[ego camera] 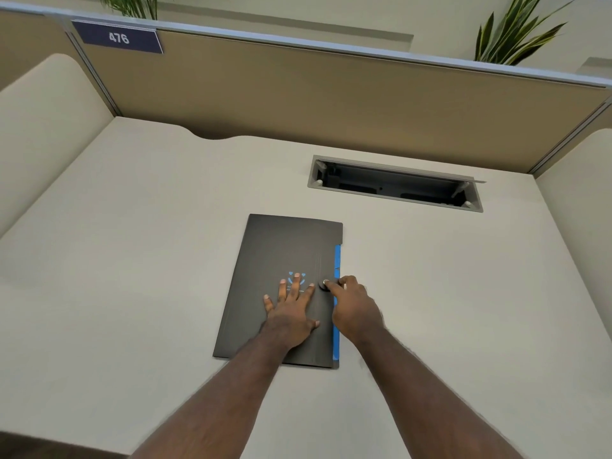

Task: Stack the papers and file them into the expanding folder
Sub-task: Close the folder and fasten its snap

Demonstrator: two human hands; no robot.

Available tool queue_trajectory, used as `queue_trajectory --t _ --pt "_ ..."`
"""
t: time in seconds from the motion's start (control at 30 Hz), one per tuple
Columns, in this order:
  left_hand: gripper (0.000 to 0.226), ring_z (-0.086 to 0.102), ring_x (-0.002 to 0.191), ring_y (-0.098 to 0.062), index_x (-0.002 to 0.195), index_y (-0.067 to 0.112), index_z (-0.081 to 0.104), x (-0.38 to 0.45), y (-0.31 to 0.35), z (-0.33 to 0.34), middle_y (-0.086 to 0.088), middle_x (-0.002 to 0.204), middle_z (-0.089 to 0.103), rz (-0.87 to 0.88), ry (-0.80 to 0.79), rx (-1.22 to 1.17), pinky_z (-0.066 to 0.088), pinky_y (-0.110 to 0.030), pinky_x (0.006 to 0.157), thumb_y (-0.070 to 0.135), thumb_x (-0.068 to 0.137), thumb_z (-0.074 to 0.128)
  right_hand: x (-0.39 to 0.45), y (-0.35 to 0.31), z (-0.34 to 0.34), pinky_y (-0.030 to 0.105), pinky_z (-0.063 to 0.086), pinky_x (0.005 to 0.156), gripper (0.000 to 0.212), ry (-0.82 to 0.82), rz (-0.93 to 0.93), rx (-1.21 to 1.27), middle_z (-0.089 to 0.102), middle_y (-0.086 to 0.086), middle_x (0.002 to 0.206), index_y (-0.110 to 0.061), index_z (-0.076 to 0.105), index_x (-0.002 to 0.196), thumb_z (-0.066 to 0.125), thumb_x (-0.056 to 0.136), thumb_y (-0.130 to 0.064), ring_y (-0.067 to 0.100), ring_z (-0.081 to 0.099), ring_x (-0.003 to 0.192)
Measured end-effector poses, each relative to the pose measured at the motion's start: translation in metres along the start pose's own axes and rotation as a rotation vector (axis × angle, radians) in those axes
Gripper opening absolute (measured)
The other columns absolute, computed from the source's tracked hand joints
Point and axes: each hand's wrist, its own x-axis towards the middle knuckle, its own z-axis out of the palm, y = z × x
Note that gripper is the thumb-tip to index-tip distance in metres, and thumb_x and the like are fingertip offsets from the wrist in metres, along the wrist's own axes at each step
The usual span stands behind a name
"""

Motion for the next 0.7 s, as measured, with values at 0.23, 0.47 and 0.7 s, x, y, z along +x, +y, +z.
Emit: queue_trajectory --t 0.23,0.47,0.7 --pt "0.087 -0.019 0.148 -0.029 0.153 0.036 -0.001 0.0016 0.0 0.0007 0.003 0.161 -0.023 -0.002 -0.008 0.008 -0.007 -0.062 0.113 0.048 0.089 0.057 0.0034 -0.0054 0.0008 0.04 0.044 0.1 0.058 0.011 0.005 -0.141 0.034 0.007 0.146 -0.033 0.033 0.147 0.049 0.093 -0.021 0.027 0.04 0.128" --pt "0.088 -0.019 0.148 -0.029 0.153 0.035 -0.001 0.0029 -0.0003 0.0013 0.002 0.161 -0.022 -0.002 -0.016 0.01 -0.006 -0.063 0.113 0.049 0.089 0.057 0.007 -0.008 0.0042 0.042 0.043 0.1 0.052 -0.003 -0.001 -0.266 0.033 0.01 0.148 -0.032 0.029 0.149 0.042 0.099 -0.028 0.029 0.041 0.128" --pt "0.073 -0.007 0.15 -0.024 0.153 0.026 0.019 -0.0029 -0.0085 -0.0034 0.0 0.164 -0.006 0.022 0.078 -0.134 -0.001 -0.052 0.119 0.034 0.091 0.057 -0.0014 -0.0103 0.0004 0.042 0.042 0.099 0.057 0.025 0.027 -0.103 0.028 0.007 0.152 -0.032 0.034 0.146 0.042 0.092 -0.017 0.029 0.041 0.128"
